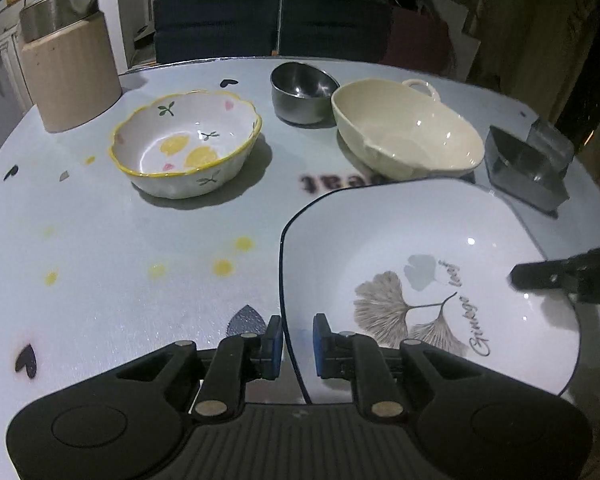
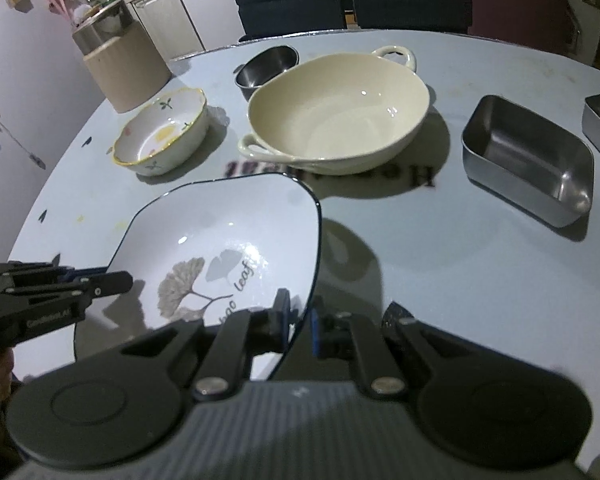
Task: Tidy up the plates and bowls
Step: 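Lift the plate with both tools and lower it beside the lemon-print bowl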
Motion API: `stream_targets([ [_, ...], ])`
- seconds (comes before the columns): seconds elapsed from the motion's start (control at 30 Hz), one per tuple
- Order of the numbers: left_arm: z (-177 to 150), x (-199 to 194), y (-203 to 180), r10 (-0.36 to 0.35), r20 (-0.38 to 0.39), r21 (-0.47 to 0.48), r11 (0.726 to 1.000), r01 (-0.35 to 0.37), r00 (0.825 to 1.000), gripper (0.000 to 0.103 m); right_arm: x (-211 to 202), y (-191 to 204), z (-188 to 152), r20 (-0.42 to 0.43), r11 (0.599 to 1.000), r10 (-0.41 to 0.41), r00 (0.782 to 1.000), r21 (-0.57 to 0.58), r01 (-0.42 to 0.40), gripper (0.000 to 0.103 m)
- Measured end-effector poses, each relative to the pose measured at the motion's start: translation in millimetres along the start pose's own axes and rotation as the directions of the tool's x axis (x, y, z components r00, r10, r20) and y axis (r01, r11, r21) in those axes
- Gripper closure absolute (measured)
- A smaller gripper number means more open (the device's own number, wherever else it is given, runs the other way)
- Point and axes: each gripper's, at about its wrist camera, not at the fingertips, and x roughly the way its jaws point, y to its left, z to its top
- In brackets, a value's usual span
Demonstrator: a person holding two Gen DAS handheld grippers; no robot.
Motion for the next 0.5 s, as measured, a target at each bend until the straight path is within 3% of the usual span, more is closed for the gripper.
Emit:
stream_targets([
  [0.1, -0.4, 2.6, -7.9, 0.023, 0.019, 0.068, 0.997, -0.024, 1.000, 0.096, 2.2, 2.9, 0.4, 0.001, 1.000, -0.020, 1.000, -0.014, 0.020, 0.092],
  [0.13, 1.0, -1.0, -9.9, -0.008, 0.045, 0.084, 0.996, 0.004, 0.999, 0.103, 3.3, 3.9, 0.6, 0.003, 0.999, -0.030, 1.000, -0.019, 0.030, 0.092],
  [0.17, 4.4, -4.5, -11.2, -0.083, 0.056, 0.076, 0.994, 0.079, 0.995, 0.103, 4.5, 4.5, 1.0, 0.005, 0.999, -0.040, 0.999, -0.019, 0.040, 0.093],
  [0.23, 8.0, -7.9, -17.4, -0.136, 0.050, 0.051, 0.990, 0.133, 0.989, 0.103, 4.1, 3.4, 3.4, 0.013, 1.000, -0.016, 1.000, -0.008, 0.016, 0.093],
  [0.33, 7.0, -8.7, -30.0, -0.136, 0.039, 0.102, 0.986, 0.131, 0.990, 0.103, 7.0, 6.9, 4.4, 0.004, 1.000, -0.013, 1.000, -0.010, 0.013, 0.094],
  [0.5, 9.8, -6.6, -18.7, -0.101, 0.037, 0.071, 0.993, 0.098, 0.994, 0.103, 13.0, 0.3, 4.1, -0.031, 0.999, -0.007, 0.999, 0.034, 0.008, 0.094],
])
